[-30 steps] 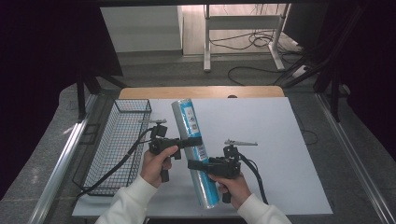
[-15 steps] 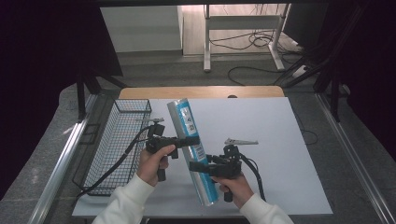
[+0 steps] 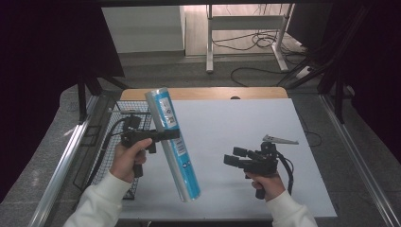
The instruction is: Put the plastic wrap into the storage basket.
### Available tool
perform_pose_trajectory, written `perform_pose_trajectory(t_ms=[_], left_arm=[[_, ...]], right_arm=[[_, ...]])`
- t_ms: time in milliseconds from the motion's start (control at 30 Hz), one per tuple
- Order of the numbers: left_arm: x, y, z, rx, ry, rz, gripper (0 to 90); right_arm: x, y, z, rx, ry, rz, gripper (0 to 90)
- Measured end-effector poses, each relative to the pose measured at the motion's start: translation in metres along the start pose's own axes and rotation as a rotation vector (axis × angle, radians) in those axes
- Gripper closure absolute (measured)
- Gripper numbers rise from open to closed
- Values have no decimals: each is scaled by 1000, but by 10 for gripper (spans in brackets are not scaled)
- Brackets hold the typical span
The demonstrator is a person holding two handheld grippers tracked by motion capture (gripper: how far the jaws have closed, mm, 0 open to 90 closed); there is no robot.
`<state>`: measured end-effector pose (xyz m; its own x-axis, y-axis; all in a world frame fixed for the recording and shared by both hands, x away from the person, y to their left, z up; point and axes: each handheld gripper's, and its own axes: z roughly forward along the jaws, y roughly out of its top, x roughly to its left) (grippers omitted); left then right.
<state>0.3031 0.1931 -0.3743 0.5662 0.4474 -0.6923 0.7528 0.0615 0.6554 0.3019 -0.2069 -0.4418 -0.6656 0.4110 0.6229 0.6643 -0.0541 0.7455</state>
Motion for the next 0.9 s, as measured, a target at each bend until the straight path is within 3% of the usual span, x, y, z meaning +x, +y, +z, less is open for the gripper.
perform_pose_trajectory(t_ms=[100,200,500,700,900], left_arm=[[-1,5,-23,-15,23,14,317],[-1,8,-38,-25,42,26,317],[11,5,-86,-54,101,-1,318],[22,-1,-118,-61,143,-20,318],[28,-3,-138,-73,163,-38,318]], right_arm=[[-8,1,-11,-15,-49,-2,96],[-12,0,-15,-15,-70,4,96],[-20,-4,-24,8,-144,-17,98],[-25,-6,-25,12,-169,-17,103],[-26,-6,-25,14,-177,-16,111]])
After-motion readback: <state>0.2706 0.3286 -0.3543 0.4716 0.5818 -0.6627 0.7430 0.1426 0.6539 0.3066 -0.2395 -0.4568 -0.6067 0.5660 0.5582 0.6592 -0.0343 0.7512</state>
